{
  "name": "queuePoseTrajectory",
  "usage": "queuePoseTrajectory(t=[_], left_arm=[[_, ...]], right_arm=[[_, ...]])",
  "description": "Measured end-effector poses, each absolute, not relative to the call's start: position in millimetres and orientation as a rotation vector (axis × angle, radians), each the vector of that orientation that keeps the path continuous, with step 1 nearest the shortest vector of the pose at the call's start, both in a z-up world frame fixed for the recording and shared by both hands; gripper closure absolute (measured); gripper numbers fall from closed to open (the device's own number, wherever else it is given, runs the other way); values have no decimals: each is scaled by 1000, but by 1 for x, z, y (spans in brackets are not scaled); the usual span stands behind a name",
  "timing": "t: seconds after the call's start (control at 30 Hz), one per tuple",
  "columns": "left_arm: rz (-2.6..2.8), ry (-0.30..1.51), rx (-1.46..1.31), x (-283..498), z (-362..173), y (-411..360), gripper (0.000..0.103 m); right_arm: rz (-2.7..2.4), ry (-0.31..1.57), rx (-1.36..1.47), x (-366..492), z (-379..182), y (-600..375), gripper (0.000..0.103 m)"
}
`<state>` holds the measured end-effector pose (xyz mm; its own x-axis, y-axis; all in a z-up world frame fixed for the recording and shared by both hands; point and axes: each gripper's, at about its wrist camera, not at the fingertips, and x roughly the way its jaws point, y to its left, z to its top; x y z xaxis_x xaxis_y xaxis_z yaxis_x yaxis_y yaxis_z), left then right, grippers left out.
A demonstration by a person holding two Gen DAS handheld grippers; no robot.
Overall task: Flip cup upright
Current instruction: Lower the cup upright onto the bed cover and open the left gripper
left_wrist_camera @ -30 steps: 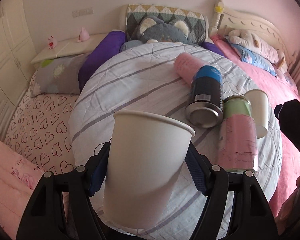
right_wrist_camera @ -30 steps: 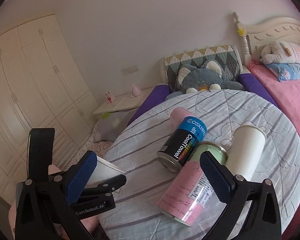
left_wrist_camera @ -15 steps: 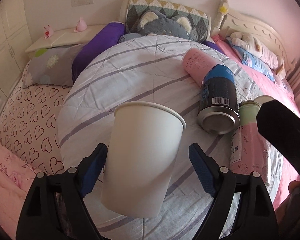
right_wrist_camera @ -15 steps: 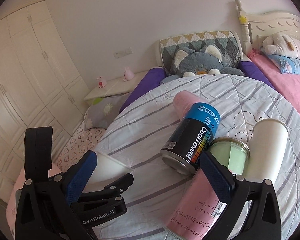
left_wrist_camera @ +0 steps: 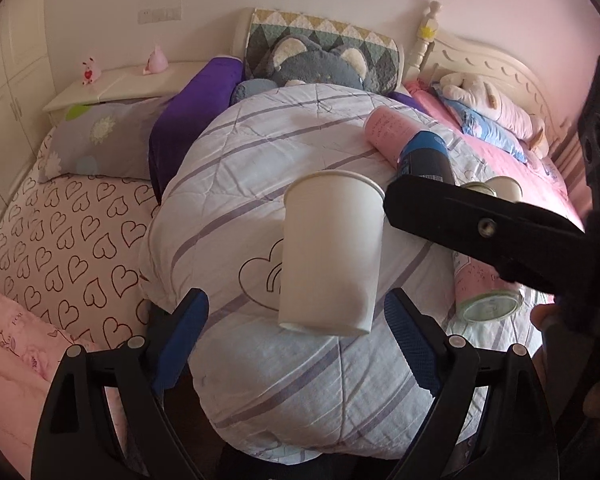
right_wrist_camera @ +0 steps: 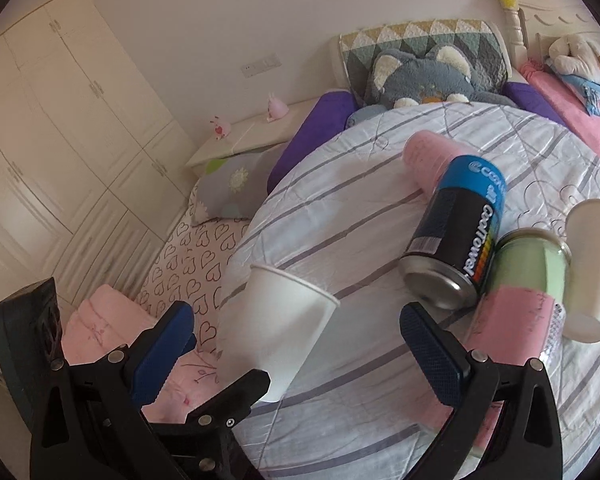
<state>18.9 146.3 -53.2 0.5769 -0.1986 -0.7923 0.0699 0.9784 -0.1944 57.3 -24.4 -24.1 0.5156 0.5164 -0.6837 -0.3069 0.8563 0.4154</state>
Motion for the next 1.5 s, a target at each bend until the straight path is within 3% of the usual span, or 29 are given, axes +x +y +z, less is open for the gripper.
queuePoseTrajectory(t=[0.43,0.5,0.63,1.1,1.5], left_arm=[[-201,964,-185,17,-68,172,11],[-207,965,-190,18,-69,173,10],[-214,969,-189,22,-72,174,9],[-177,1013,-216,61,-94,156,9],[-152,975,-173,41,-90,158,9]], right_arm=[[535,1142,415,90,-71,8,0],[540,1151,426,93,-77,9,5],[550,1137,434,96,-80,6,35],[473,808,98,72,-29,1,35],[478,716,-45,45,-35,7,33]])
